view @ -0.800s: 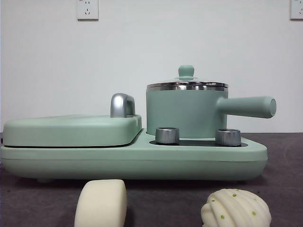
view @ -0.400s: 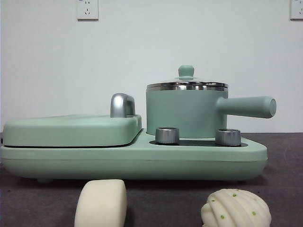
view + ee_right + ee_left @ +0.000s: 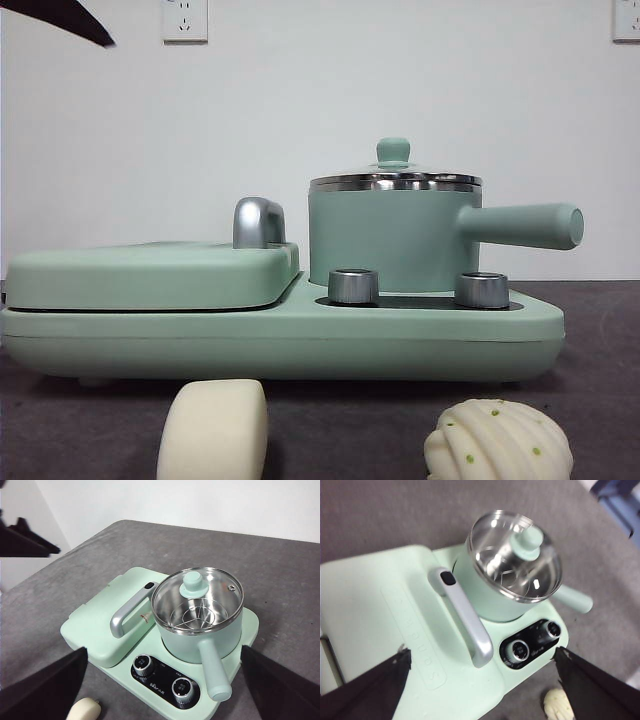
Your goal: Put the buns in a small steamer
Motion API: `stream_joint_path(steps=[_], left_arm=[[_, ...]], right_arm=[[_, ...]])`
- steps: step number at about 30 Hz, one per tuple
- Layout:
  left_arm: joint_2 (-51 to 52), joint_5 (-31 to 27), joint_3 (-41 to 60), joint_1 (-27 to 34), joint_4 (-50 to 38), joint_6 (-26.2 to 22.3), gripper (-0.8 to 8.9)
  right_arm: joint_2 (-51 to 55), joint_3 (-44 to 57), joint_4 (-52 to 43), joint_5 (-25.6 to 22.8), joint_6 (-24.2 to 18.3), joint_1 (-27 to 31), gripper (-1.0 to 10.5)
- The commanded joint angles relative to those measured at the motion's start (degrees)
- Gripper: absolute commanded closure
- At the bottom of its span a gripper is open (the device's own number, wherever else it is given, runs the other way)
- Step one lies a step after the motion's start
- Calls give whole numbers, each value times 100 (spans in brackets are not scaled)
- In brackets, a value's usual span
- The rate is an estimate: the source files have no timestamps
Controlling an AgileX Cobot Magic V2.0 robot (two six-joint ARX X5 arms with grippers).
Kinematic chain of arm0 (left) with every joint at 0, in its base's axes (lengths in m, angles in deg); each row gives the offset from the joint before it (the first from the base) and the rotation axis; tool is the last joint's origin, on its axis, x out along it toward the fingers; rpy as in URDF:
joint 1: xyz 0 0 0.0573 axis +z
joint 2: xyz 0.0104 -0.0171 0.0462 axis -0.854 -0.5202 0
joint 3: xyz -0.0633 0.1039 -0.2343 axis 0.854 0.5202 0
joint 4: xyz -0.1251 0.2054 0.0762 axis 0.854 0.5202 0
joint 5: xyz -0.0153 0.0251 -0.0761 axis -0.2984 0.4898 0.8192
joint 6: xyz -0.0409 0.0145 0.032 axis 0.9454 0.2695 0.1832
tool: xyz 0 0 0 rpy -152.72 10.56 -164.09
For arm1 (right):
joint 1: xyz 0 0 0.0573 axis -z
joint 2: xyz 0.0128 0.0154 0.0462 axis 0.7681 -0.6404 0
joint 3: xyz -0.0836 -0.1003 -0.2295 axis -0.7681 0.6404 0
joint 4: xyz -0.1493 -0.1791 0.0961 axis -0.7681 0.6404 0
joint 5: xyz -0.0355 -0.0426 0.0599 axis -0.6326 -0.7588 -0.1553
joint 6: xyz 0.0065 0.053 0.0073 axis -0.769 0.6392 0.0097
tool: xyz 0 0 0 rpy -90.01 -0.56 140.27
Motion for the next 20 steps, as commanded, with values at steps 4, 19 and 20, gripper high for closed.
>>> stream_joint_path(steps=[4,19,20], left_arm=[[-1314,42,-1239,-205,544,-225,345],[-4085,28,-3840,-879,1443,-479,345],[-4229,24,-4083,-925,1552,-479,345]], right_arm=[[-22,-98,-31,15,66,2,459],[-24,-98,-33,15,66,2,459],[-24,-98,-33,15,66,2,459]])
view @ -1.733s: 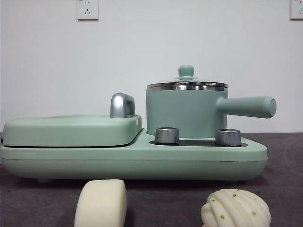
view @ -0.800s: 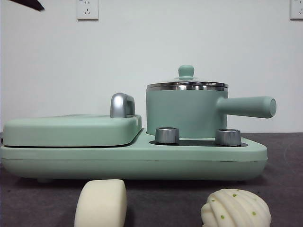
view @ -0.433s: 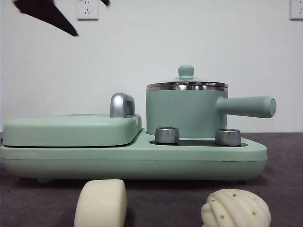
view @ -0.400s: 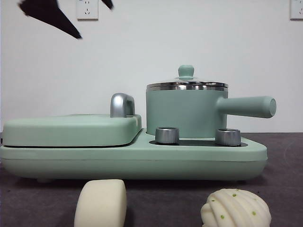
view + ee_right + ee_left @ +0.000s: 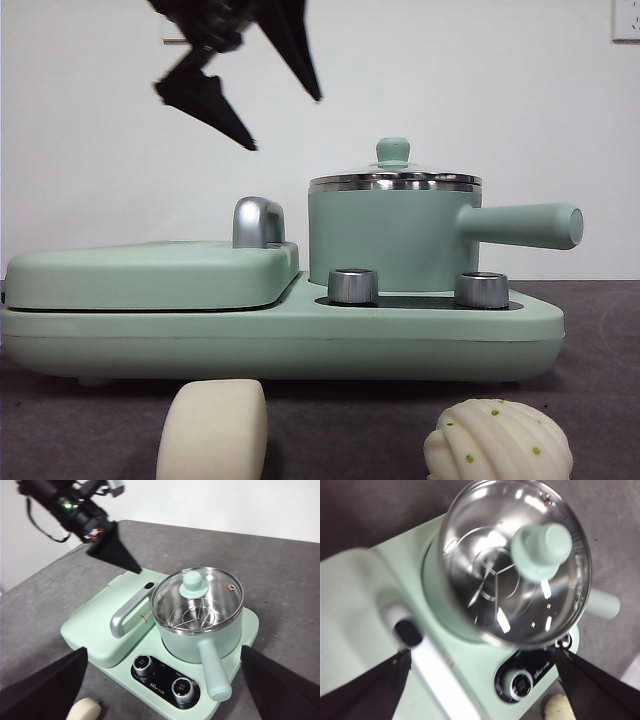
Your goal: Put the buns in a small steamer
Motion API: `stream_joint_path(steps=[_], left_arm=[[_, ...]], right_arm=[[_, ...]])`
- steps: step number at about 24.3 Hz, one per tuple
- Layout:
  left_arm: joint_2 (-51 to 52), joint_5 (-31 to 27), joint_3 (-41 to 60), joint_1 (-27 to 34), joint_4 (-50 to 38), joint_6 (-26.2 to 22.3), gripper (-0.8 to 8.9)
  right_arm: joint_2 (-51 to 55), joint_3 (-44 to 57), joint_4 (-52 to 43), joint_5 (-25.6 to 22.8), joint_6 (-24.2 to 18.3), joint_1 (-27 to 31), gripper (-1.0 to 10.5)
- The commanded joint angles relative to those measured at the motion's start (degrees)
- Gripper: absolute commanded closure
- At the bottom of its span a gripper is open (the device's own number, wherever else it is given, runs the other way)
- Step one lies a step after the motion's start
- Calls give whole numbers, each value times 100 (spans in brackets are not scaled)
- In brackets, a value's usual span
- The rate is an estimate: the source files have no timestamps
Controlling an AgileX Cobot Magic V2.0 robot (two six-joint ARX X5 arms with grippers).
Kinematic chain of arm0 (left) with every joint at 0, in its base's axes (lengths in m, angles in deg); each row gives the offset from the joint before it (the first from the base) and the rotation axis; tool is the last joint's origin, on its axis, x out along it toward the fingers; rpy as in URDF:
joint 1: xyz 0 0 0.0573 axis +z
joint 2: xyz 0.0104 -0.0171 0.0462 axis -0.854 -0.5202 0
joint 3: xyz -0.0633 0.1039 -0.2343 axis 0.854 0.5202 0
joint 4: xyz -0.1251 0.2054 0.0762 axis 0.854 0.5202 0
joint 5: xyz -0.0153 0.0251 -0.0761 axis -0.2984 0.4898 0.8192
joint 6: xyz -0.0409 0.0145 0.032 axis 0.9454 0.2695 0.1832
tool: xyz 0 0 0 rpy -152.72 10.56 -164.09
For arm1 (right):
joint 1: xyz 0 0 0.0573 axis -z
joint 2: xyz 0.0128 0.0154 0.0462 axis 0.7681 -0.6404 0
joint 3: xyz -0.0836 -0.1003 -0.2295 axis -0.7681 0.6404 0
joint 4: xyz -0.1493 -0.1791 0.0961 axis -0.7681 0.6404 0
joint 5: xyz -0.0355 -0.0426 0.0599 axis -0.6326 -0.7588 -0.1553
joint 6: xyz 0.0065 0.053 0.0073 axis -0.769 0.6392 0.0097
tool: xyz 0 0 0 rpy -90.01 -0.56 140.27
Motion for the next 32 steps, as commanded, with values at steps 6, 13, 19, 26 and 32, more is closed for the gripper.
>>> stream_joint_path(steps=[6,13,19,26,32], left_arm=[[-1193,-326,-2092,-415,697,-107,345],[-1502,-509,-2579,-761,531,-380,347],[-1515,-1091,-2579,-1093,289,-743,349],[-1668,-1091,-2579,-1191,103,-769,350],[-2031,-1091,-2579,-1191,98,-761,358]], right_arm=[[-24,-98,-31,13,63,2,459],[-24,-96,-31,11,61,2,459],[-24,-96,-31,11,61,2,459],[-24,-96,2,11,63,2,459],[-22,-96,140,11,63,2,459]])
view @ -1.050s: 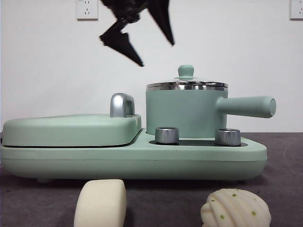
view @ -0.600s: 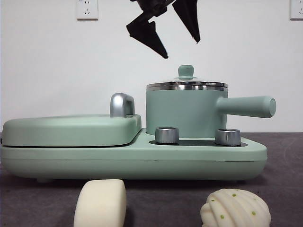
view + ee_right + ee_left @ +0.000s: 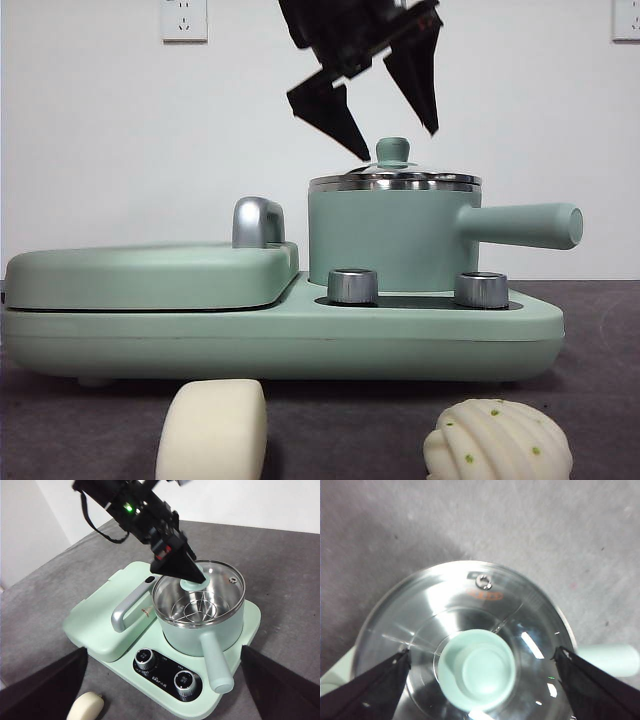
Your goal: Put the buns in a small steamer
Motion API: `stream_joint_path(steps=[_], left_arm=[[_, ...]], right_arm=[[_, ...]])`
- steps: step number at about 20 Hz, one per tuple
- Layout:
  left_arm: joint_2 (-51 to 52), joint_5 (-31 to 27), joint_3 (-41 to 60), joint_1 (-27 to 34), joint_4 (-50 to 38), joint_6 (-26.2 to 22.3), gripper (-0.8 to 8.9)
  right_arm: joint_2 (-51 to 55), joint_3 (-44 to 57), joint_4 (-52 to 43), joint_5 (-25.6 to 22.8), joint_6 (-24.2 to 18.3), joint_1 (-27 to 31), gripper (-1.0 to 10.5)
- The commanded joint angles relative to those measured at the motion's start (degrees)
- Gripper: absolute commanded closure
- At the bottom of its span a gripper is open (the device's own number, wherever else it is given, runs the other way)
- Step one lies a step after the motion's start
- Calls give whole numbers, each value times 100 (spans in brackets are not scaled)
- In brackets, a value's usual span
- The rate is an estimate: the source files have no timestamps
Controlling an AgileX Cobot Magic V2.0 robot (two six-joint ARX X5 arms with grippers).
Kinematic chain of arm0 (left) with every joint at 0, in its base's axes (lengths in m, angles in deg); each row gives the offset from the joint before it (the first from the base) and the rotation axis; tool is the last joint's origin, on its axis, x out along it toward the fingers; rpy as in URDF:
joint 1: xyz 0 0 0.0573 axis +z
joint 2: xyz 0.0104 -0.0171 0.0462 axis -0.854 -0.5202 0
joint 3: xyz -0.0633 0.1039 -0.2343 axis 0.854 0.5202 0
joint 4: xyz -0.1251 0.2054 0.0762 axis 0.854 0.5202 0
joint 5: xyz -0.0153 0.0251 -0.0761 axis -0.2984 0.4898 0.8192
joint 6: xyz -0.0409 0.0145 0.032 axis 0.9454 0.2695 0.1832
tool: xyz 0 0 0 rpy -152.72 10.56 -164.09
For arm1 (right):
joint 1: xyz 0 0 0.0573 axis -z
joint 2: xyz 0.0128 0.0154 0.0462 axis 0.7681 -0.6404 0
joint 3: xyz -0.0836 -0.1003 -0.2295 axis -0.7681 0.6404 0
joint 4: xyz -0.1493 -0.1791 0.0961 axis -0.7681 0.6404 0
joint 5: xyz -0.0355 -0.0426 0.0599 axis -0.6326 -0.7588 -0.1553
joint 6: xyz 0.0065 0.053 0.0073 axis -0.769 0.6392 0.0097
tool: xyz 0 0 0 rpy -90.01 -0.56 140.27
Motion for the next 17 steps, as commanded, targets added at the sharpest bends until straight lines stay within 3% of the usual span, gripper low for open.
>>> stream_joint_path(steps=[1,9,17], left_arm=[[-214,7,-181,-52,-22,-83,359],[-271,-31,-181,-55,31,-153,576],[-271,-232,-181,-127,127,-308,591]], right_arm=[[-22,-96,-2,13,52,2,459],[-22,-96,26,11,46,2,459],[-24,-96,26,9,42,2,459]])
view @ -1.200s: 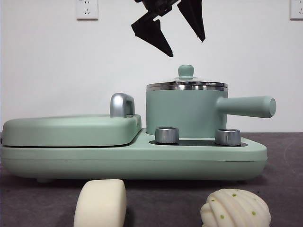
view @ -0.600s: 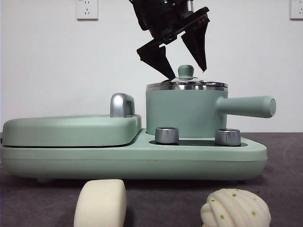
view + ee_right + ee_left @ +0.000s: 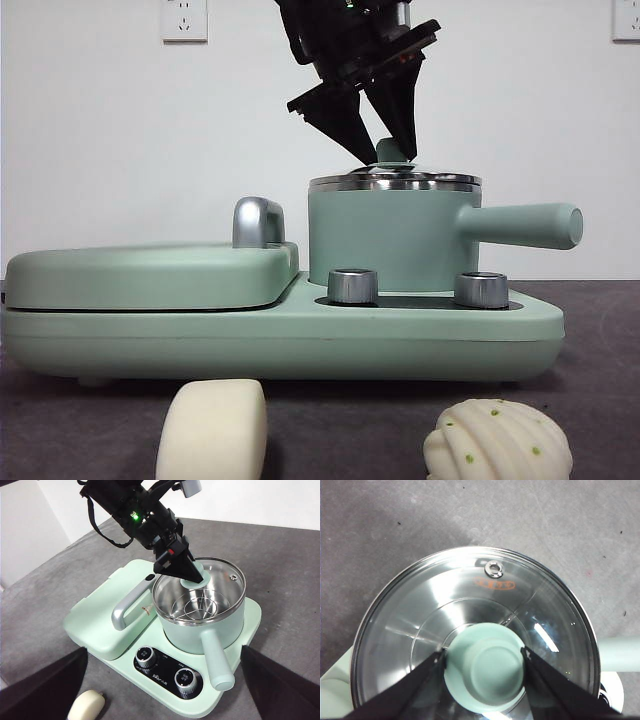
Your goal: Put the buns in a small steamer
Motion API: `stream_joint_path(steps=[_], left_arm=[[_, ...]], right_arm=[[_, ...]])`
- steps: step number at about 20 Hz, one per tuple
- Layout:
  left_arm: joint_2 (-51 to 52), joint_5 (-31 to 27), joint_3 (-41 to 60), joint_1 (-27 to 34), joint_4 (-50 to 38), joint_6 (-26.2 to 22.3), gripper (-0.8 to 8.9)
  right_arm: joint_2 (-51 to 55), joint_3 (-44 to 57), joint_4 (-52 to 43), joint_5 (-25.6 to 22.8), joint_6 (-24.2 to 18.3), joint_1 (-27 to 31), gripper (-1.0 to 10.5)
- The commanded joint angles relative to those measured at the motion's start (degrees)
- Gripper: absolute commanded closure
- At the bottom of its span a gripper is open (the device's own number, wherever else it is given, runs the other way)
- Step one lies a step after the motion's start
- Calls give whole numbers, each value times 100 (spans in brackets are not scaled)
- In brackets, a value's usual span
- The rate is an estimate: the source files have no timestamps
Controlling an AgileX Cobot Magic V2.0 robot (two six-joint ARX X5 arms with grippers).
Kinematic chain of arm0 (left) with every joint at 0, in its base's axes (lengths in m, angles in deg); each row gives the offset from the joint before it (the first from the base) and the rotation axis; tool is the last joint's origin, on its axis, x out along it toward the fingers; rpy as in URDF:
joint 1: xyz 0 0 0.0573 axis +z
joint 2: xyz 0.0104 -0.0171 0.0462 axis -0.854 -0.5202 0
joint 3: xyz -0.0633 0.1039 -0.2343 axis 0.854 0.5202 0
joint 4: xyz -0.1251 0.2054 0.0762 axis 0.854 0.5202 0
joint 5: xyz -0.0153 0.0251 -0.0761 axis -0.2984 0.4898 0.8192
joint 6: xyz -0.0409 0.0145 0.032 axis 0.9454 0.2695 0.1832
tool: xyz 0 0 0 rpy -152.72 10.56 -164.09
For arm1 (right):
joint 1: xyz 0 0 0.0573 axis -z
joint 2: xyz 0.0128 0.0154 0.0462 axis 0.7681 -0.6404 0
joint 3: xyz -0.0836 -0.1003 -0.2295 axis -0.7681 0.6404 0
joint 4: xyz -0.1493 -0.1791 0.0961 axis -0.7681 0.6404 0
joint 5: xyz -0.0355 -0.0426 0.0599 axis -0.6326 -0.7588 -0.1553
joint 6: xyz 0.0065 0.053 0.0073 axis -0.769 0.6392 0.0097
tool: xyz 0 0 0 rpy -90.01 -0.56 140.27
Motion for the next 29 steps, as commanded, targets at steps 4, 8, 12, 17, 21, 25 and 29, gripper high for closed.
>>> stream_joint_path(steps=[4,8,12,17,21,25,29], left_arm=[[-166,-42,-177,-157,11,-273,665],[-166,-44,-177,-157,59,-284,731],[-164,-46,-179,-157,114,-321,759],[-155,-46,-542,-151,308,-269,758],[-120,-46,-968,-151,490,-254,758],[-98,-48,-1309,-74,798,-256,758],[24,-46,-1342,225,1069,-258,758]], right_arm=[[-24,-96,-22,7,42,2,459],[-24,-96,-20,7,44,2,459],[-24,-96,-20,7,44,2,459],[-24,-96,-24,7,42,2,459],[-24,-96,-24,4,42,2,459],[-24,-96,-22,9,46,2,459],[-24,-96,-22,13,192,2,459]])
